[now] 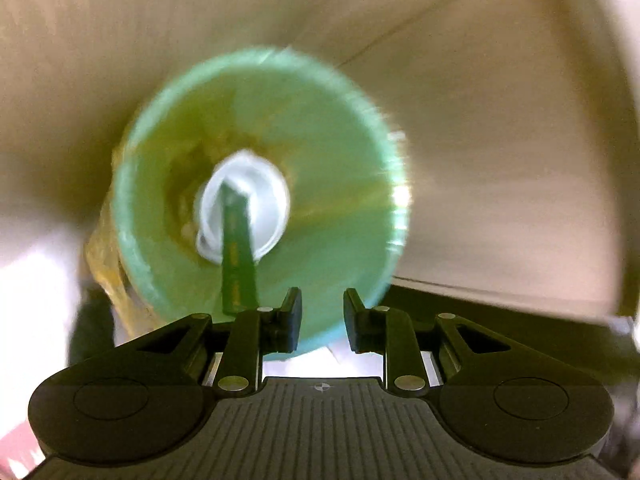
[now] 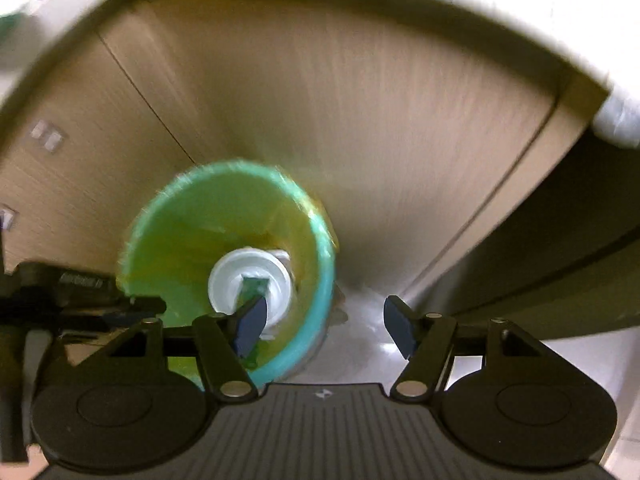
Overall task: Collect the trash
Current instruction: 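Carry the wrapper and bowl over the green bin and open both tools, then raise both open tools back up to the counter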
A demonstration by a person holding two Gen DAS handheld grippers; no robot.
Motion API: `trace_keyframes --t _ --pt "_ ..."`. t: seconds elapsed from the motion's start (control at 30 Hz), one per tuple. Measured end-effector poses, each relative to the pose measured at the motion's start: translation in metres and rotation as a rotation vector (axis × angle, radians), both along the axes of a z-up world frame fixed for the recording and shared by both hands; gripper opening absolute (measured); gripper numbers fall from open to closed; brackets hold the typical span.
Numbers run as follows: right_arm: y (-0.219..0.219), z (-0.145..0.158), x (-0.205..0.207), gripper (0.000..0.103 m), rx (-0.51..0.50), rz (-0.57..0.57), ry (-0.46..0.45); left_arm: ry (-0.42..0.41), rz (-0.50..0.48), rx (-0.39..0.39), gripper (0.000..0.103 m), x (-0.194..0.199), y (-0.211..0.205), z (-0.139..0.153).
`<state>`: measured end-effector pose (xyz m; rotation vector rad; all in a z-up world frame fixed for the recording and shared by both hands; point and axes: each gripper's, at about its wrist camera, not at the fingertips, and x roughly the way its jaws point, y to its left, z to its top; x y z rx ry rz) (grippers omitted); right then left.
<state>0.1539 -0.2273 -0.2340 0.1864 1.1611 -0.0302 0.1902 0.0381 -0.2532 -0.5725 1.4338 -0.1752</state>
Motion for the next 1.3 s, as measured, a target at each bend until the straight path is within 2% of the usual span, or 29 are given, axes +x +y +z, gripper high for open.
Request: trace_keyframes --t 0.13,0.23,0.3,0.37,0.47,0.53,0.6,0.67,0.77,0.93,1.0,1.13,1.17,1.3 --pt "0.015 0.04 0.005 0.065 0.088 0.058 -0.075 -0.221 -0.083 0.043 0.026 -0.011 0.003 0.091" --pt "0.037 0.081 0.012 0.066 0.148 0.12 -0.176 -0.402 -0.089 0.05 0.026 -0.015 0.021 0.165" --pt "0.056 0.109 0.021 0.066 0.176 0.16 -0.253 -0.522 -0.038 0.057 0.026 -0.017 0.041 0.21" --pt "0.079 0.136 0.031 0.068 0.188 0.212 -0.33 -0.612 0.045 0.075 0.026 -0.019 0.065 0.241" --pt "0.121 0.17 0.045 0.073 0.18 0.297 -0.423 -0.714 0.223 0.166 0.026 -0.024 0.115 0.274" --pt "0.152 0.184 0.055 0.074 0.177 0.346 -0.45 -0.734 0.302 0.242 0.026 -0.025 0.146 0.28" --pt "0.18 0.189 0.069 0.075 0.191 0.398 -0.449 -0.701 0.357 0.282 0.026 -0.023 0.175 0.276" --pt "0.209 0.19 0.08 0.075 0.207 0.445 -0.42 -0.679 0.392 0.264 0.026 -0.023 0.201 0.269" --pt "0.253 0.177 0.102 0.075 0.207 0.494 -0.357 -0.652 0.392 0.252 0.026 -0.022 0.226 0.259" --pt "0.301 0.16 0.137 0.073 0.081 0.47 -0.341 -0.6 0.361 0.206 0.026 -0.018 0.27 0.239" --pt "0.307 0.157 0.152 0.073 0.042 0.449 -0.331 -0.564 0.356 0.182 0.026 -0.005 0.277 0.229" --pt "0.31 0.153 0.175 0.073 -0.131 0.403 -0.337 -0.532 0.338 0.148 0.026 0.009 0.278 0.221" --pt "0.305 0.155 0.177 0.073 -0.139 0.384 -0.337 -0.532 0.335 0.143 0.026 0.012 0.277 0.22" --pt "0.28 0.176 0.167 0.075 -0.043 0.381 -0.384 -0.544 0.334 0.148 0.026 0.024 0.268 0.218"
